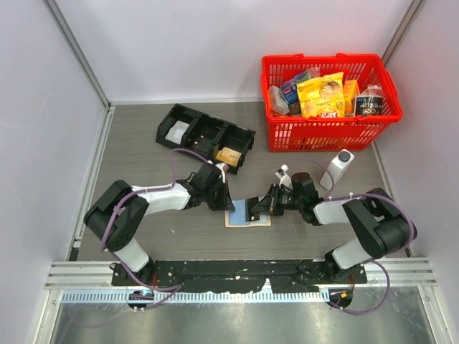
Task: Take the credit cards out of the card holder
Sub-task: Remove the credit card from the card holder.
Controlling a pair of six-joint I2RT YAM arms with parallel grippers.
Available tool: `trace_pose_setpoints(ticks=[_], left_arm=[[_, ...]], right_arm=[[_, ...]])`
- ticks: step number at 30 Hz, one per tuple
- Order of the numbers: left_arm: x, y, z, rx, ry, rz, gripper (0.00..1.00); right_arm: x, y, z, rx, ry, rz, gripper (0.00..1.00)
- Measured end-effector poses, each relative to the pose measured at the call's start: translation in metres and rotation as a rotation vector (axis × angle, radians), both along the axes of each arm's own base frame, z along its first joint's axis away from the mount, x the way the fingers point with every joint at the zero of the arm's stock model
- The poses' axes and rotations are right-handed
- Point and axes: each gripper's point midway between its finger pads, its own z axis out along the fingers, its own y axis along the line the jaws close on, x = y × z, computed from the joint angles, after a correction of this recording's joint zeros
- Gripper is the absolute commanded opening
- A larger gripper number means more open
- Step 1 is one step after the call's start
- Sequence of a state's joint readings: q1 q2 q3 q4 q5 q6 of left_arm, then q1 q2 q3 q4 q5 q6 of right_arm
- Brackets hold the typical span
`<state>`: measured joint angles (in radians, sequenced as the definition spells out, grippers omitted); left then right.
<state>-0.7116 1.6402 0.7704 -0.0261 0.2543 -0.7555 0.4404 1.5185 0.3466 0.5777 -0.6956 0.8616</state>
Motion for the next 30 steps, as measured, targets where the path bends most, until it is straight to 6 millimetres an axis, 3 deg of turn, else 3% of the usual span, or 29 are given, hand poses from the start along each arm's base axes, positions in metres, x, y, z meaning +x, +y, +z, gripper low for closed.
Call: trace_pose_setpoints(ticks=[5,12,15,21,25,30], left_arm=[[0.0,0.0,0.001,-0.002,-0.002,-0.001,0.01],[-0.004,0.012,0.011,0.031,-0.017,0.021,0.28],[-0.001,0.016,0.041,-0.001,-0.08,0.043,0.4],[0.009,0.016,0.129,-0.169,-0.277,0.104,0.59],[0.008,0.015,0.181,-0.323,-0.384,0.145,0.64],[0.001,0.017,0.212,-0.496,-0.449,0.181,0.68]], right_arm=[[0.0,-0.015,0.004,-0.049,-0.022,-0.024,0.01],[0.005,-0.023,0.04,-0.044,-0.135,-0.081,0.01],[0.011,-0.025,0.068,-0.004,-0.207,-0.134,0.01],[0.019,-0.026,0.133,0.133,-0.351,-0.24,0.01],[0.019,-0.023,0.171,0.231,-0.43,-0.297,0.01],[0.014,-0.016,0.214,0.349,-0.535,-0.349,0.01]])
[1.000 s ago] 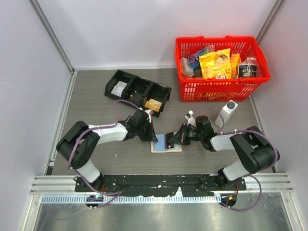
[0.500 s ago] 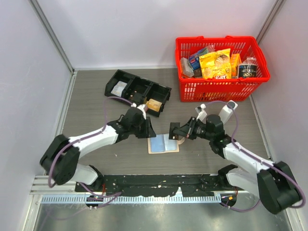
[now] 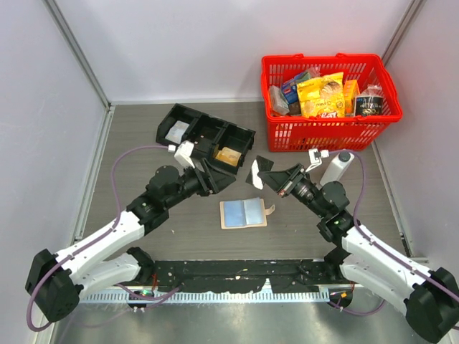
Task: Take the credit cards out of the card holder
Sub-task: Remove the credit card from the card holder, then place the credit card in the storage box.
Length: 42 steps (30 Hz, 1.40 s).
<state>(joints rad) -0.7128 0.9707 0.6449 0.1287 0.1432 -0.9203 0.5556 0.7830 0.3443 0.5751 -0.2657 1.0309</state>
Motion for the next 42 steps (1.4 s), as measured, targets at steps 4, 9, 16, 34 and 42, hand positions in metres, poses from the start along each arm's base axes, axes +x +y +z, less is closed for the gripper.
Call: trace_pose_setpoints(ticks=[4,9,16,34,42], left_arm=[[-0.003,-0.004,0.009,-0.108,-0.016,-0.009,0.68],[-0.007,-0.009,0.023,-0.204,-0.043,-0.039,0.67],[-0.012,-0.013,0.048,-0.303,-0.117,-0.08,0.62],[-0.016,-0.019,0.052,-0.376,-0.124,-0.122,0.0],[-0.021,-0.016,0.055,-0.365,-0.171,-0.139,0.0]], right_arm=[[-0.007,0.013,0.019,0.065,-0.045,0.004,0.01],[-0.012,0.029,0.024,0.104,-0.057,0.02,0.01],[-0.008,0.037,0.022,0.121,-0.059,0.006,0.01],[-0.005,0.046,0.032,0.175,-0.082,0.019,0.01],[-0.007,0.047,0.03,0.158,-0.085,0.026,0.5]])
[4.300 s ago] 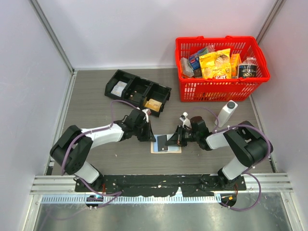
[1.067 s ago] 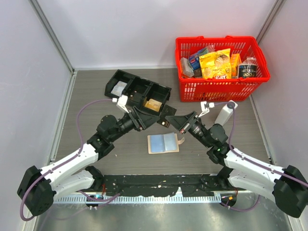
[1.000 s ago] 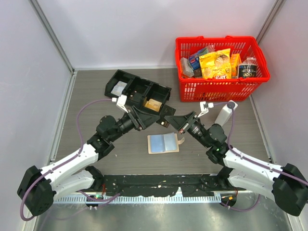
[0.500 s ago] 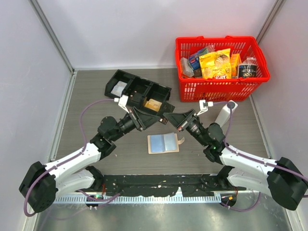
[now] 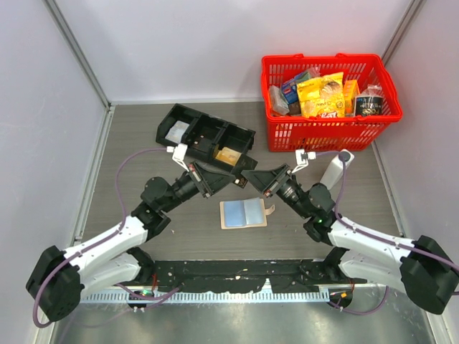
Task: Take the credit cards out of the card holder
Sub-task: Place the credit card in the storage box.
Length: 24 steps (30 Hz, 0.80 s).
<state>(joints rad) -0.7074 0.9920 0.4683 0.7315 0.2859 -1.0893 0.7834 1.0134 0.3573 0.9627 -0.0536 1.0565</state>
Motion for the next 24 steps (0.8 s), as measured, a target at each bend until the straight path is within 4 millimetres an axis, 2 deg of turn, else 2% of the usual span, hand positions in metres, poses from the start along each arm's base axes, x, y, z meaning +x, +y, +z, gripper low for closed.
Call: trace_pose_setpoints(ticks=[1,3,6,11,13,16,20,24], left_arm=[[-0.001,0.002,-0.001,0.017,-0.014,-0.002,0.0],[-0.003,0.007,-0.003,0.077,-0.052,0.0,0.0],[-0.002,0.017,-0.002,0.189,-0.123,0.002,0.0],[-0.009,0.023,0.019,0.382,-0.276,-0.072,0.0],[-0.017,0.023,0.025,0.456,-0.342,-0.128,0.0],[-0.028,0.028,0.025,0.576,-0.423,-0.221,0.0],[-0.043,0.037,0.015,0.691,-0.476,-0.322,0.0],[-0.058,0.043,0.01,0.726,-0.509,-0.402,0.0]], right_arm=[[-0.001,0.0,-0.002,-0.016,0.002,-0.002,0.59],[-0.002,-0.004,-0.002,-0.063,-0.009,-0.015,0.69],[-0.005,-0.014,0.014,-0.134,-0.058,-0.046,0.79],[-0.016,-0.034,0.064,-0.307,-0.242,-0.105,0.8],[-0.022,-0.036,0.079,-0.403,-0.323,-0.089,0.8],[-0.036,-0.033,0.094,-0.538,-0.431,-0.007,0.8],[-0.049,-0.022,0.098,-0.666,-0.535,0.13,0.8],[-0.057,-0.011,0.084,-0.757,-0.579,0.273,0.78]])
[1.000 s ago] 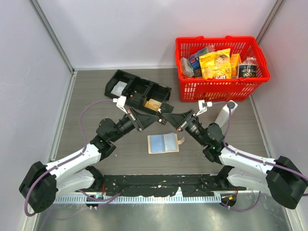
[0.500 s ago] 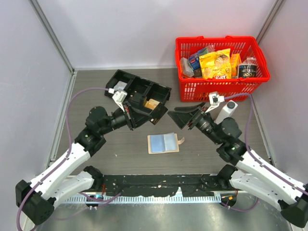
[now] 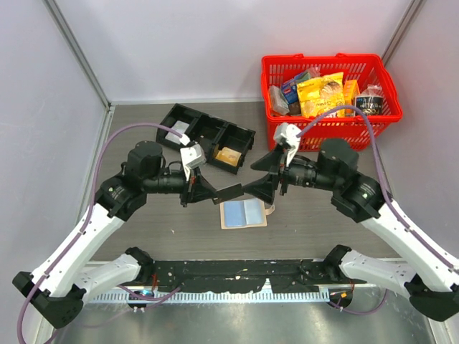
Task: Take the credit cards out of the card holder
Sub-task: Place the credit card in the storage box.
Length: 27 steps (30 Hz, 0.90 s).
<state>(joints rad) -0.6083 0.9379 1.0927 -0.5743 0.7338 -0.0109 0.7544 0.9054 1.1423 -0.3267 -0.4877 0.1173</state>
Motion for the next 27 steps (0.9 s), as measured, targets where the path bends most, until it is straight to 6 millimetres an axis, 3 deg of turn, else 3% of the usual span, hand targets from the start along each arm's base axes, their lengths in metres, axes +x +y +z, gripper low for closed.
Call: trace_pose_setpoints(ticks=[8,14,16,17,19,20,25,27], left_arm=[[-0.018,0.0,-0.001,0.009,0.022,-0.1,0.0],[-0.024,-0.001,-0.001,0.003,0.031,-0.135,0.0],[-0.025,-0.001,-0.001,0.002,0.031,-0.14,0.0],[-0.025,-0.001,-0.001,0.002,0.032,-0.141,0.0],[-0.025,0.0,-0.002,0.005,0.033,-0.139,0.0],[-0.023,0.001,-0.003,0.011,0.033,-0.129,0.06],[-0.005,0.005,-0.007,0.039,0.011,-0.024,0.55],[0.01,0.01,-0.01,0.056,-0.006,0.079,0.63]], right_arm=[[-0.001,0.02,-0.061,-0.188,0.101,0.148,0.71],[-0.005,0.023,-0.068,-0.205,0.101,0.198,0.38],[-0.007,0.025,-0.069,-0.204,0.104,0.218,0.21],[-0.008,0.026,-0.07,-0.204,0.107,0.229,0.04],[-0.01,0.027,-0.071,-0.204,0.116,0.247,0.01],[-0.012,0.028,-0.072,-0.204,0.121,0.26,0.01],[-0.009,0.03,-0.074,-0.201,0.123,0.256,0.01],[-0.003,0.032,-0.076,-0.201,0.123,0.238,0.01]])
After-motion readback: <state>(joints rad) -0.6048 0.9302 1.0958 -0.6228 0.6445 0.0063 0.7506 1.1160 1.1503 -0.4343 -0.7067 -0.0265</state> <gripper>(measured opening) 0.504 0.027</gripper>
